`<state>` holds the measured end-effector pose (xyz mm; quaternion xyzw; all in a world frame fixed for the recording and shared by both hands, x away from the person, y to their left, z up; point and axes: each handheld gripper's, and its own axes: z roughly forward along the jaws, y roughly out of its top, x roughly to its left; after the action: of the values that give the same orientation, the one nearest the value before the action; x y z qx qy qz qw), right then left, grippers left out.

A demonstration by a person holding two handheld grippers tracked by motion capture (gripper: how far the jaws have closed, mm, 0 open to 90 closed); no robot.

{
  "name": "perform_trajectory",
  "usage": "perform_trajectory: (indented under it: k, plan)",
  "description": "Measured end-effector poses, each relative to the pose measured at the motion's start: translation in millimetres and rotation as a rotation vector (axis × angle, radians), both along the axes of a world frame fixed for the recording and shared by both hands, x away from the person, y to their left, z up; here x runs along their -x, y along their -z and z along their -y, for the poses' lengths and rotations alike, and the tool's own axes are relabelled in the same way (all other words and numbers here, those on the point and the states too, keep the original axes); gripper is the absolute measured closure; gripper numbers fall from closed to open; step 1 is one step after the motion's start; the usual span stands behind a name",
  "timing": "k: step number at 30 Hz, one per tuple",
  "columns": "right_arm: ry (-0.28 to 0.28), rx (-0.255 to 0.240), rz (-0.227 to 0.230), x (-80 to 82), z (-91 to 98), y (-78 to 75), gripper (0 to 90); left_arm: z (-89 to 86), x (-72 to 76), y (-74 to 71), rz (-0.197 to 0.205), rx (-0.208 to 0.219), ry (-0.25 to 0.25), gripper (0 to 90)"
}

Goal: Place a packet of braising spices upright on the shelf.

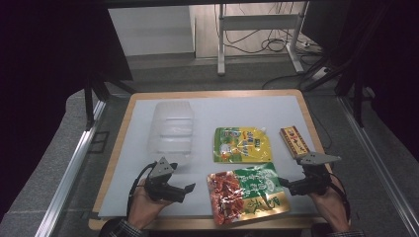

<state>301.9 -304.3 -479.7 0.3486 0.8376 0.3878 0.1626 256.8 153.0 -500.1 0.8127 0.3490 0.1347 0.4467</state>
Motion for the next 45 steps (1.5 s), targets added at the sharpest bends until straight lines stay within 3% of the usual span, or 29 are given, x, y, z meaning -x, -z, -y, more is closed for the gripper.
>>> perform_trajectory:
  k: [9,15,26,30,37,45]
  plan:
    - [-0.005,0.002,0.006,-0.8,0.5,0.9,0.0,9.6,-6.0,-0.9,0.017,-0.008,-0.002,15.8]
    - [-0.006,0.002,-0.010,-1.8,-0.4,1.9,0.0,17.0,-13.6,-2.2,0.020,0.020,0.017,31.2]
    - [0.000,0.011,-0.009,-2.2,-1.0,2.7,0.0,35.4,-28.4,0.7,0.015,0.017,0.021,44.1]
    - [-0.006,-0.003,-0.016,-2.4,-0.6,3.1,0.0,44.4,-35.4,1.8,0.011,0.023,0.026,54.0]
    - [0.000,-0.017,-0.014,-2.8,1.5,2.8,0.0,60.2,-49.9,4.1,0.014,0.037,0.006,66.2]
    - [-0.007,-0.012,-0.018,-2.9,0.3,3.5,0.0,77.0,-64.7,7.7,0.016,0.010,-0.018,83.1]
